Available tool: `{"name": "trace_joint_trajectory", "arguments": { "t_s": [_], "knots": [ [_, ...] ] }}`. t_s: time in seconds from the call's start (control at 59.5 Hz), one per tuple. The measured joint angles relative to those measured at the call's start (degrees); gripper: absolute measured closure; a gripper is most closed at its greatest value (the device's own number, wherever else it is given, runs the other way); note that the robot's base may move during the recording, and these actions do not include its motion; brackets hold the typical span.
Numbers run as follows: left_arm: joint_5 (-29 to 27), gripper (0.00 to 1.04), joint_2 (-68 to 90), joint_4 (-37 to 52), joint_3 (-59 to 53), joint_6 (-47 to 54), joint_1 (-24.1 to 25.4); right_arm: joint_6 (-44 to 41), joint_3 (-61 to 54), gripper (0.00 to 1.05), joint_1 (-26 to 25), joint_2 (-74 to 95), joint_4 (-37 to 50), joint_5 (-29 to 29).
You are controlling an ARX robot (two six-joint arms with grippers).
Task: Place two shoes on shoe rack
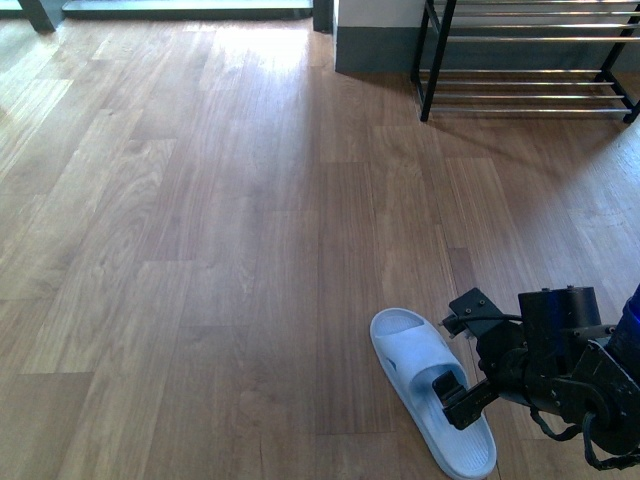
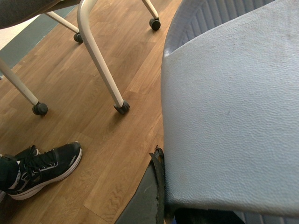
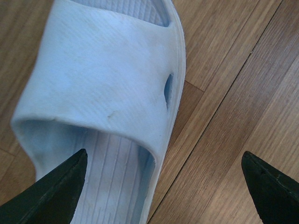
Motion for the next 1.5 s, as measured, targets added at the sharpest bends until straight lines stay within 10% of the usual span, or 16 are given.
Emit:
{"name": "trace_joint_trajectory", "arguments": {
  "t_s": [0.151,0.739,1.159,1.495],
  "knots": [
    [0.0,1.03,0.0,0.0,0.0,0.0,0.0,0.4,2.2,0.12,0.2,1.6,-0.3,0.0],
    [0.0,1.03,0.0,0.0,0.0,0.0,0.0,3.3,2.6,1.04,1.0,3.7,4.9,2.0],
    [0.1,1.03,0.0,0.0,0.0,0.0,0.0,-15.1,-19.8,1.03,-1.1,-35.0,11.5,-5.2],
    [0.0,1.03,0.0,0.0,0.0,0.0,0.0,-17.0,-39.8,1.03,-1.4,-91.8,-11.9,-18.8]
  ]
}}
